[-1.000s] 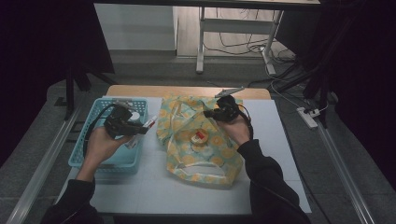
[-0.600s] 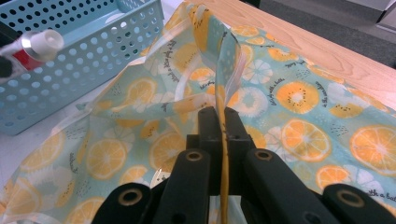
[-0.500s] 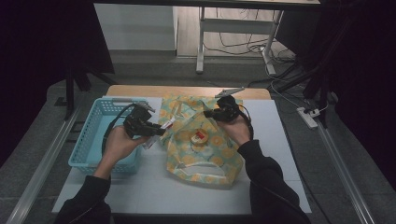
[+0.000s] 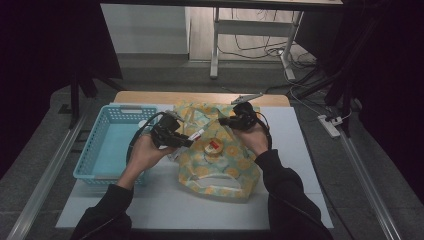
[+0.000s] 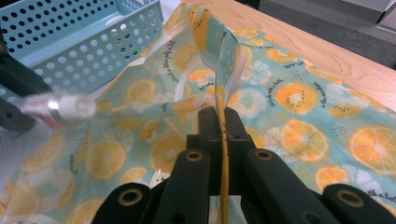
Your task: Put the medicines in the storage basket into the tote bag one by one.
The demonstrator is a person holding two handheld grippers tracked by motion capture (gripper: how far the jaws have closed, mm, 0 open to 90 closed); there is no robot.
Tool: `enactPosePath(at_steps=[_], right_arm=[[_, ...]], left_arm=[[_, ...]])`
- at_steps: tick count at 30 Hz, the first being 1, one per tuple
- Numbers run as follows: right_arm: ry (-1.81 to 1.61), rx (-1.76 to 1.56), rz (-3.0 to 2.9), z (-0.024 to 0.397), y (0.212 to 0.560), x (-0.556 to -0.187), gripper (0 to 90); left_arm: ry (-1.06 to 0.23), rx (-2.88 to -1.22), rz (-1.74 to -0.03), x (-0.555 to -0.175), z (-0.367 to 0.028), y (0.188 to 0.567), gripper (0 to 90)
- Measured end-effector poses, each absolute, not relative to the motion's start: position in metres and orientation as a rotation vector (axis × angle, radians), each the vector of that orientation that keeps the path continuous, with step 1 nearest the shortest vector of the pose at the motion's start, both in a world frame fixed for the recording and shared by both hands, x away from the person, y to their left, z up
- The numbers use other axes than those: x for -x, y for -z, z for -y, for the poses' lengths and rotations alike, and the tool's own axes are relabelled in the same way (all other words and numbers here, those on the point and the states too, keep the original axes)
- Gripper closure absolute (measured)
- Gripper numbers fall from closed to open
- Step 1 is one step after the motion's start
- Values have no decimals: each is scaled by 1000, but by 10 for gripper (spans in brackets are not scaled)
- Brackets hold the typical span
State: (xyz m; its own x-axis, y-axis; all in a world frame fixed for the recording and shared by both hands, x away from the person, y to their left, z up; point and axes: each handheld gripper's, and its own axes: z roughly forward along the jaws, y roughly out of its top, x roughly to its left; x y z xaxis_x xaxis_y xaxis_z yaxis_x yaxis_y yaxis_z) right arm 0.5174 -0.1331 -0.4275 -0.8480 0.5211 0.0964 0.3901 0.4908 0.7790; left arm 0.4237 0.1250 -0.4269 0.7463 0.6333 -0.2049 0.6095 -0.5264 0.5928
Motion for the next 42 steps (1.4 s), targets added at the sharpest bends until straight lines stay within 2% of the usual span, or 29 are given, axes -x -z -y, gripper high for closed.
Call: enactPosePath(at_steps=[16, 26, 42], right_arm=[[-1289, -791, -2579, 132, 424, -519, 900], [-1291, -797, -2578, 132, 425, -519, 900], [-1290, -801, -2576, 131, 425, -520, 900]], left_arm=[[-12, -2316, -910, -445, -81, 446, 749], [-69, -2333, -952, -460, -65, 459, 749], [-181, -2345, -1044, -483, -65, 476, 748]])
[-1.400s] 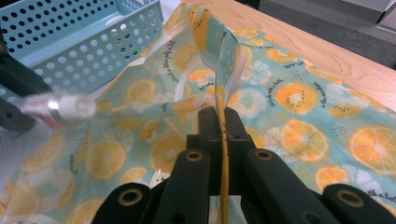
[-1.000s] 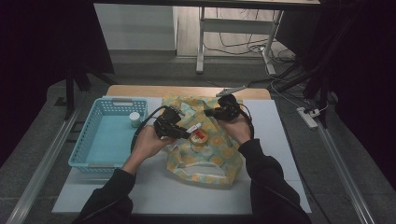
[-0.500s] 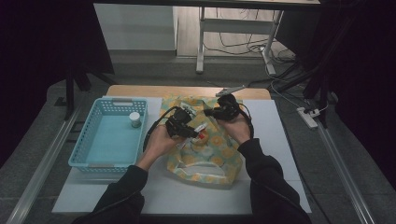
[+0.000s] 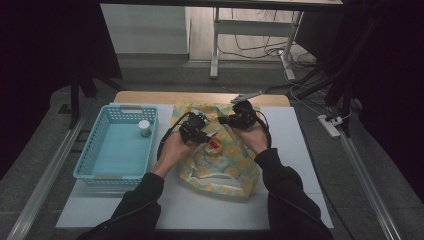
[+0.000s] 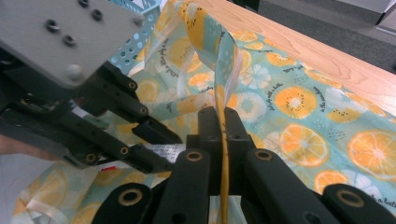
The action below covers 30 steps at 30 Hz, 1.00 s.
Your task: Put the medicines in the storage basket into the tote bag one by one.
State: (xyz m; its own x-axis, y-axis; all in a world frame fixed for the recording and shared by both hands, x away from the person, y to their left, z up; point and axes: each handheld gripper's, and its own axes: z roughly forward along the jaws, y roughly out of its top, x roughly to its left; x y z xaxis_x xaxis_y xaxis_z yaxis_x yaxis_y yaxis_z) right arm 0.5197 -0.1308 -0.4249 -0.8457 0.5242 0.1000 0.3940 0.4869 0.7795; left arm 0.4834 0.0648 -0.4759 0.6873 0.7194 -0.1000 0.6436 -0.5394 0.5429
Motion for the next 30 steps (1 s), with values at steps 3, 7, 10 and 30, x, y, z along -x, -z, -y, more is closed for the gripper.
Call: enactPosePath(at_steps=[3, 7, 10, 30], right_arm=[[-1286, -805, -2578, 130, 426, -520, 900], [-1281, -811, -2581, 129, 428, -521, 900], [-1277, -811, -2582, 128, 430, -522, 900], [-1267, -818, -2587, 127, 435, -522, 900]], left_arm=[[-193, -2351, -1058, -487, -66, 478, 748], [-194, -2350, -1079, -491, -68, 484, 747], [-201, -2344, -1095, -494, -69, 488, 747], [-217, -2315, -1124, -502, -62, 494, 741]])
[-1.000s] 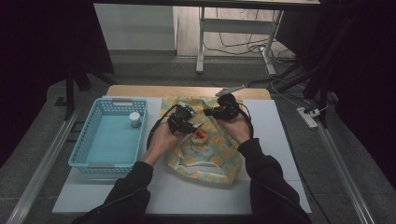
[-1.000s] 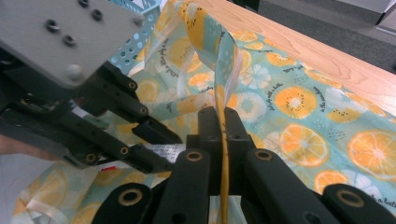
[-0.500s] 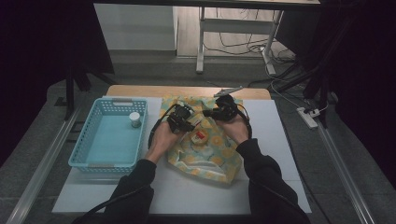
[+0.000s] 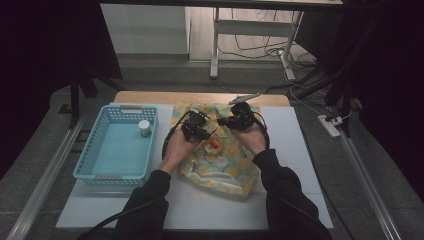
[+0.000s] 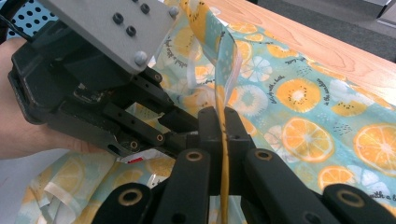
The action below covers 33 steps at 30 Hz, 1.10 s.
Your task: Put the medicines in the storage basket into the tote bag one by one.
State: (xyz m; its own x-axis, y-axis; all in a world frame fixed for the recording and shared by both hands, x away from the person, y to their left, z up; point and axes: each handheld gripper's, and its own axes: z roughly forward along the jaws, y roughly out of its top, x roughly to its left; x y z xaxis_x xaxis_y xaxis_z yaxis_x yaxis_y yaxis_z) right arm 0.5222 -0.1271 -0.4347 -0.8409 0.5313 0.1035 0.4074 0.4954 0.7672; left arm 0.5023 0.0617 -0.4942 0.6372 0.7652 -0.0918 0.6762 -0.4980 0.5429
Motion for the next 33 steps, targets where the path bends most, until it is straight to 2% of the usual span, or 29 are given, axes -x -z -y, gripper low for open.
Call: enactPosePath(at_steps=[3, 7, 11, 22, 33], right_arm=[[-1264, -816, -2590, 127, 436, -523, 900], [-1256, -818, -2591, 127, 436, -523, 900], [-1262, -829, -2584, 128, 436, -523, 900], [-1273, -827, -2579, 129, 434, -523, 900], [-1273, -814, -2588, 126, 435, -519, 900]], left_arm=[[-248, -2317, -1114, -501, -62, 495, 723], [-270, -2308, -1097, -499, -62, 492, 629], [-271, -2310, -1066, -493, -61, 488, 573], [-177, -2258, -955, -475, -72, 469, 338], [-117, -2203, -943, -456, -96, 452, 123]])
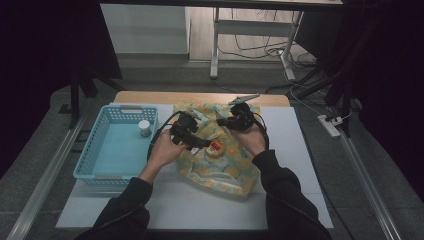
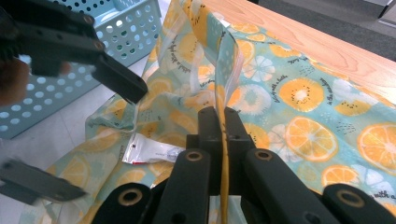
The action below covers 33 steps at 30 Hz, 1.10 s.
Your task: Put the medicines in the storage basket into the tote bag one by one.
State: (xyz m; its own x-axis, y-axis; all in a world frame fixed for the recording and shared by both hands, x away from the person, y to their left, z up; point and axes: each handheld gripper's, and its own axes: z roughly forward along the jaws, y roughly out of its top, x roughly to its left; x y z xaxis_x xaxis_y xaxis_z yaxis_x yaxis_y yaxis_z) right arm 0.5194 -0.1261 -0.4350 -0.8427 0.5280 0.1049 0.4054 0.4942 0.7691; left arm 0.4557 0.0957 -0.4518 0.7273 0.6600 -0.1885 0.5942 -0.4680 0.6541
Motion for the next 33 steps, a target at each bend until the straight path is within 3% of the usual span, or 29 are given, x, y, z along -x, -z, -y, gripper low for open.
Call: enactPosePath(at_steps=[5, 21, 33], right_arm=[[-1272, -815, -2588, 127, 434, -518, 900], [-1272, -830, -2584, 132, 437, -519, 900], [-1269, -831, -2585, 132, 439, -519, 900]], left_arm=[[-139, -2179, -945, -450, -116, 447, 29], [-199, -2077, -1003, -437, -193, 433, 8], [-334, -2035, -1176, -435, -248, 432, 2]])
